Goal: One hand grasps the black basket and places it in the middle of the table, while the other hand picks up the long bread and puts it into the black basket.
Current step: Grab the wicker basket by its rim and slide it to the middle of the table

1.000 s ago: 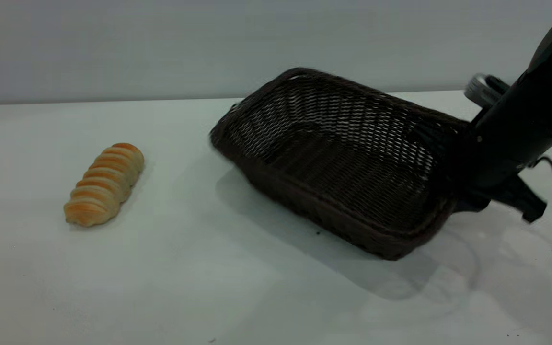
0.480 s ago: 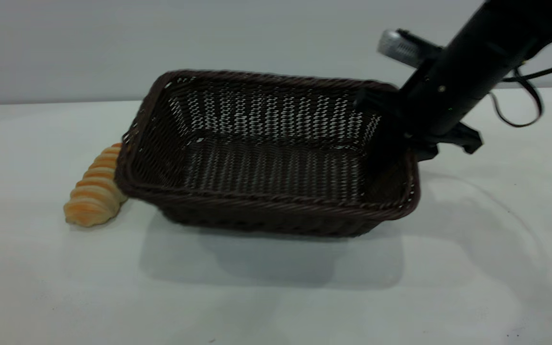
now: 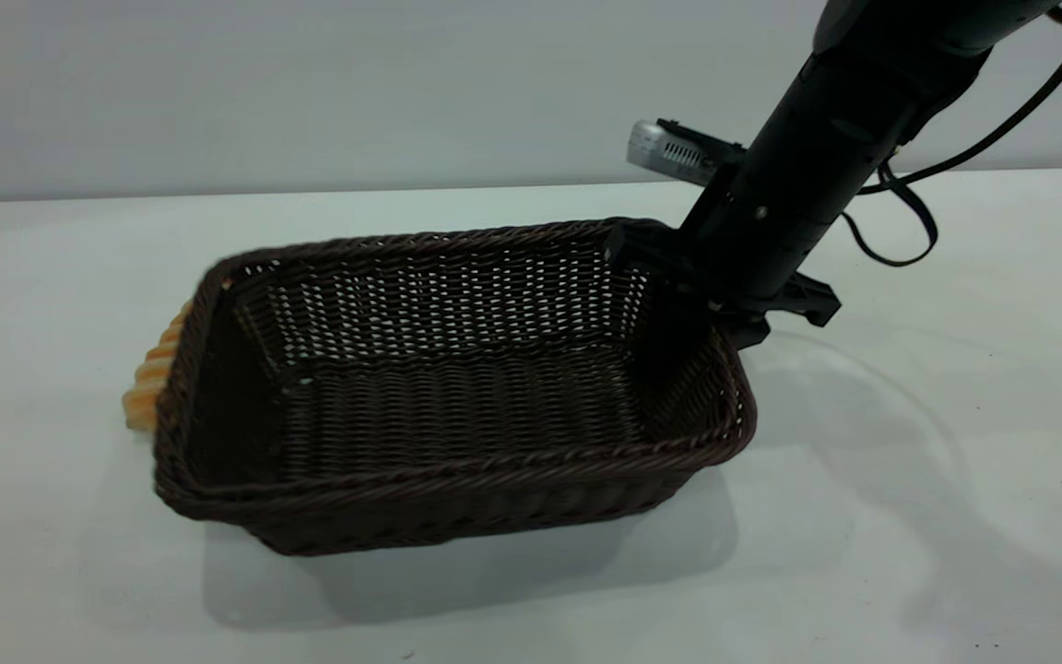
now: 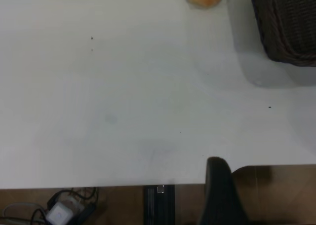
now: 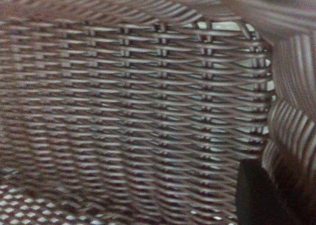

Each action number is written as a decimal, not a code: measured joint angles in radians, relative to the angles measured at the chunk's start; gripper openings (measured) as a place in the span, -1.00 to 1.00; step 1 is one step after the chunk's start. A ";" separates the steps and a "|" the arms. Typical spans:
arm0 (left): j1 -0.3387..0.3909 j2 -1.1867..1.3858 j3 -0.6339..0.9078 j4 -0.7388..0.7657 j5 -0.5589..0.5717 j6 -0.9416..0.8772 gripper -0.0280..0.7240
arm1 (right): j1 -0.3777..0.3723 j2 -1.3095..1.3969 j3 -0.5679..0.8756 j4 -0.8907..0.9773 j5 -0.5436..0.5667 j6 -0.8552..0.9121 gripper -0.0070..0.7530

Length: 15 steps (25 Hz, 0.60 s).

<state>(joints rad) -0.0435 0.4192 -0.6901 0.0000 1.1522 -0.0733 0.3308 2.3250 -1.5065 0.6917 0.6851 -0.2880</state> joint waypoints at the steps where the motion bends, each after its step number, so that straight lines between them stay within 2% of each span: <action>1: 0.000 0.000 0.000 0.000 0.001 0.000 0.41 | -0.008 0.000 -0.004 0.001 0.011 0.003 -0.40; 4: 0.000 0.000 0.000 0.000 0.002 0.001 0.41 | -0.037 0.000 -0.026 0.006 0.053 0.020 -0.07; 8: 0.000 0.000 0.000 0.000 0.002 0.001 0.41 | -0.088 -0.002 -0.067 0.008 0.149 0.036 0.28; 11: 0.000 0.000 0.000 0.000 0.002 0.002 0.41 | -0.136 -0.027 -0.101 0.008 0.225 0.048 0.37; 15: 0.000 0.000 -0.001 0.016 0.002 0.003 0.41 | -0.211 -0.099 -0.111 -0.008 0.280 0.050 0.38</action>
<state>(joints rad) -0.0435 0.4192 -0.6913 0.0159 1.1540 -0.0704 0.1201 2.2261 -1.6174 0.6837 0.9649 -0.2384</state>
